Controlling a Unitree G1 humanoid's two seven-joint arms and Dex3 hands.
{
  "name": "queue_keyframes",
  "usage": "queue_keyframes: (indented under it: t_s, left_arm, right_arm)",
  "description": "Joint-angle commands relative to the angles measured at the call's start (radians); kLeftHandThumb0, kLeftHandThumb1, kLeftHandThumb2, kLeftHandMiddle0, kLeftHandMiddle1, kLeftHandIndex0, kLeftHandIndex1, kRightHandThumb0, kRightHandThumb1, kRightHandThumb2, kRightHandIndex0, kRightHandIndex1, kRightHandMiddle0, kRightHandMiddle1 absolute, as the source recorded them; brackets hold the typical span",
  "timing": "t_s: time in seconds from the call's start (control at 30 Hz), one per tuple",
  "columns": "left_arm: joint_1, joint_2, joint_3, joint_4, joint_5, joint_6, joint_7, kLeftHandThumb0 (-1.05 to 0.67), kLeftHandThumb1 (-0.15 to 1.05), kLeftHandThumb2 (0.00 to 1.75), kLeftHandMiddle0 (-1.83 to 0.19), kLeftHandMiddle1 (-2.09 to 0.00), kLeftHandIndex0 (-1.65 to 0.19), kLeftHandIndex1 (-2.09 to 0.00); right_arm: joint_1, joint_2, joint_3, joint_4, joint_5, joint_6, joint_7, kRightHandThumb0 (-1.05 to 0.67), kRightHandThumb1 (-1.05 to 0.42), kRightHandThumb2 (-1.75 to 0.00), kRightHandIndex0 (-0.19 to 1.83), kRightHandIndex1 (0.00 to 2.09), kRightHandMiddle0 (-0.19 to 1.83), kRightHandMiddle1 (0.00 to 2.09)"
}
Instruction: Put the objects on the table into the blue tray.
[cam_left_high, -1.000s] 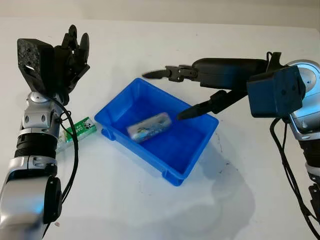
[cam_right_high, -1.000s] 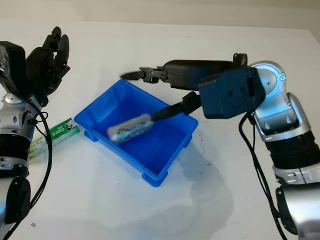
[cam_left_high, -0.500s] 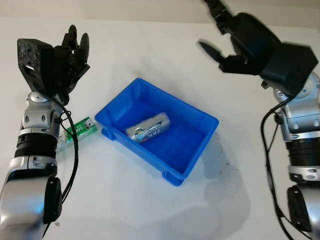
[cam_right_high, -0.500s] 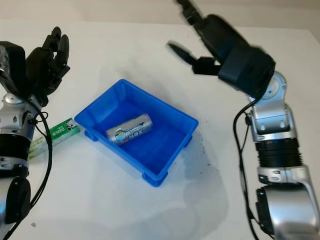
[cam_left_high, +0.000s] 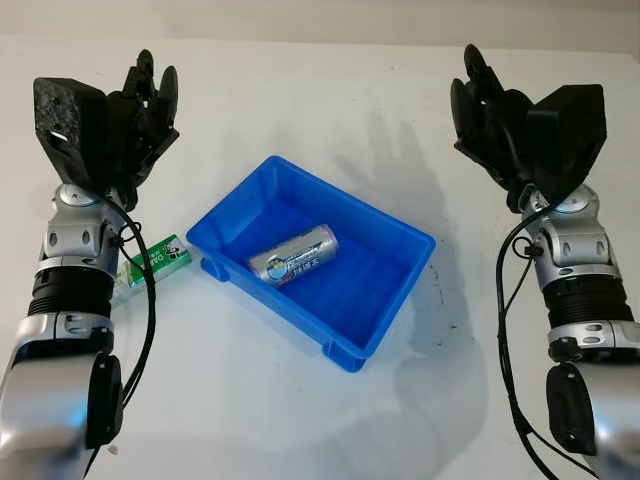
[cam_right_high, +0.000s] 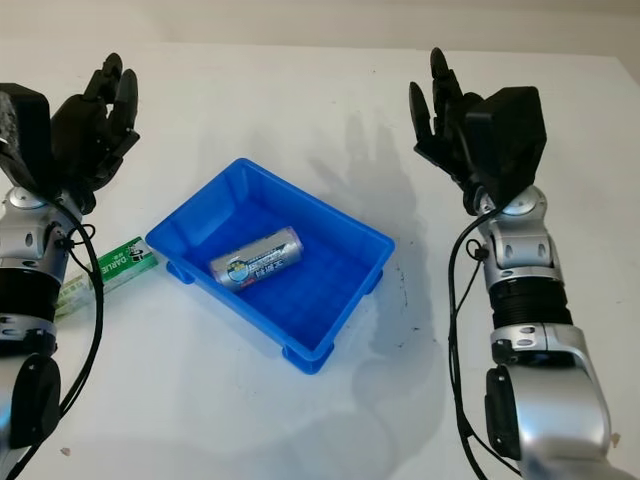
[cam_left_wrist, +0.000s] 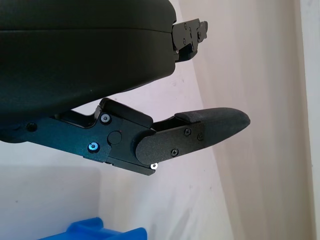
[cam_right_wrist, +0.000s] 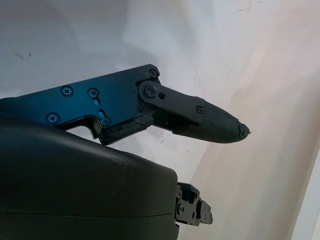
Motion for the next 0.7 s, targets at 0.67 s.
queue_keyframes:
  t_s: [0.67]
  left_arm:
    - [0.659, 0.605, 0.251, -1.158, 0.268, 0.720, -0.391, -0.79, 1.02, 0.07, -0.02, -0.07, -0.01, -0.08]
  right_arm:
    - [0.042, 0.021, -0.009, -0.066, 0.023, 0.051, -0.008, -0.65, -1.05, -0.74, -0.19, 0.00, -0.19, 0.00]
